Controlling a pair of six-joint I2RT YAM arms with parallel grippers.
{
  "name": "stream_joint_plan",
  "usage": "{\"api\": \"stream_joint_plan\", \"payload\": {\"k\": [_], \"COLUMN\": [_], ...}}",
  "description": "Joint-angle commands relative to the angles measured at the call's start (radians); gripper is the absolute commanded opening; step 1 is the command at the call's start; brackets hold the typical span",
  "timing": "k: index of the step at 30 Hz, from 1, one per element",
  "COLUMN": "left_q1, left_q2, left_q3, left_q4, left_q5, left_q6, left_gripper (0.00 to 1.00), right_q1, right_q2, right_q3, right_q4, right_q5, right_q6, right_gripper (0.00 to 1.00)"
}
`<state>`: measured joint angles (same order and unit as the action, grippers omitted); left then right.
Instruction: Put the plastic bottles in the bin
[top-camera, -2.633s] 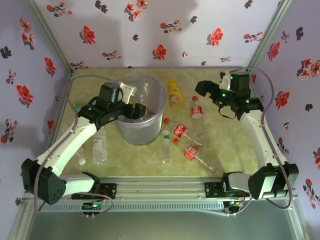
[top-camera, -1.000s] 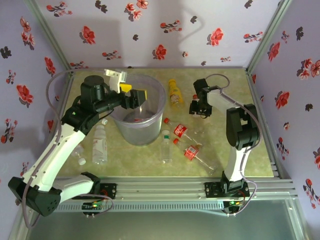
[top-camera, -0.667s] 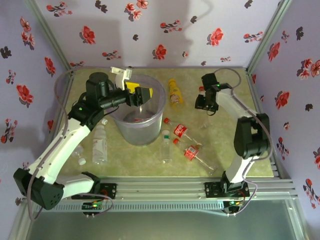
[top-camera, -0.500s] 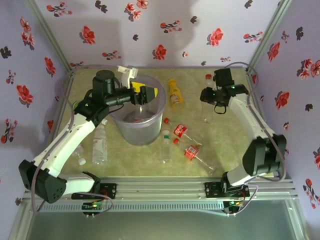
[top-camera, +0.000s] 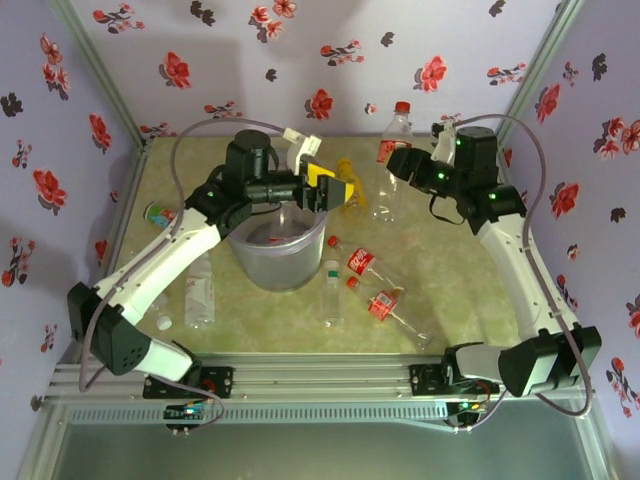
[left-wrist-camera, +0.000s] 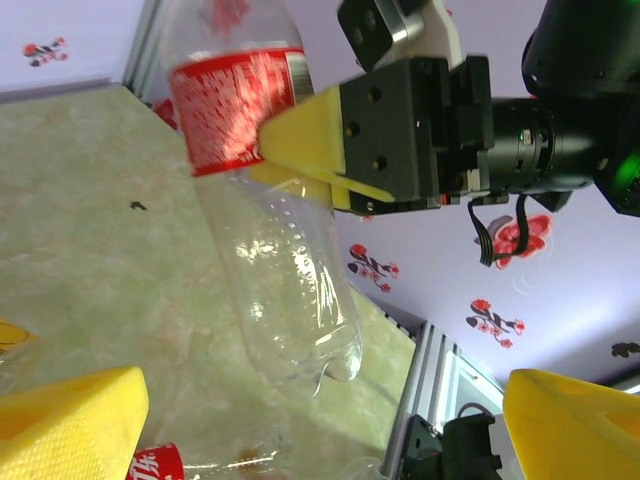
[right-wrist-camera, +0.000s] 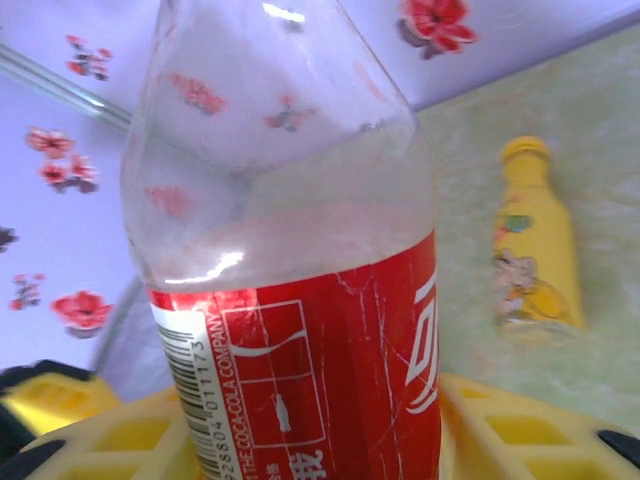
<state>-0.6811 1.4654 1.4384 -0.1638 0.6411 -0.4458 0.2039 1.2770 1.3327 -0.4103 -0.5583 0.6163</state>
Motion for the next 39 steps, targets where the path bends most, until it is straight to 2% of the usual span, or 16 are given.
{"api": "stream_joint_plan", "payload": {"k": [1,7,19,29,32,36,39], "left_q1": [-0.012,-0.018,-0.029,-0.028,-0.028,-0.018,0.000], "left_q2": [0.027,0.068,0.125,0.143,0.149,0.140,0.123], "left_q3": [0.027,0.033,0.039,0.057,0.069,0.090,0.111], "left_q4": [0.060,0.093,0.215,0.208,0.207,0.193,0.153], "left_q5": [0.060,0.060,0.078,0.079,0.078,0.075,0.068], "left_q6": [-0.029,-0.067,-0.158,-0.159,-0.158,-0.142,-0.109], "left_gripper": [0.91,0.89,0.78,0.54,0.53,0.51,0.49], "right_q1": [0.018,0.059,0.116,0.120,0.118,0.110,0.081], "right_q2": [-0.004,0.005,0.040,0.055,0.052,0.037,0.012], "right_q3": [-0.030,-0.052,-0.058,-0.063,-0.058,-0.033,-0.027], "right_q4": [0.201,0.347,0.402,0.419,0.405,0.331,0.298], "right_q5": [-0.143,-0.194,-0.240,-0.259,-0.264,-0.251,-0.236], "right_q6": [0.130,0.221,0.236,0.232,0.217,0.162,0.150], "right_gripper": [0.50,0.50,0.51,0.54,0.60,0.82,0.92]}}
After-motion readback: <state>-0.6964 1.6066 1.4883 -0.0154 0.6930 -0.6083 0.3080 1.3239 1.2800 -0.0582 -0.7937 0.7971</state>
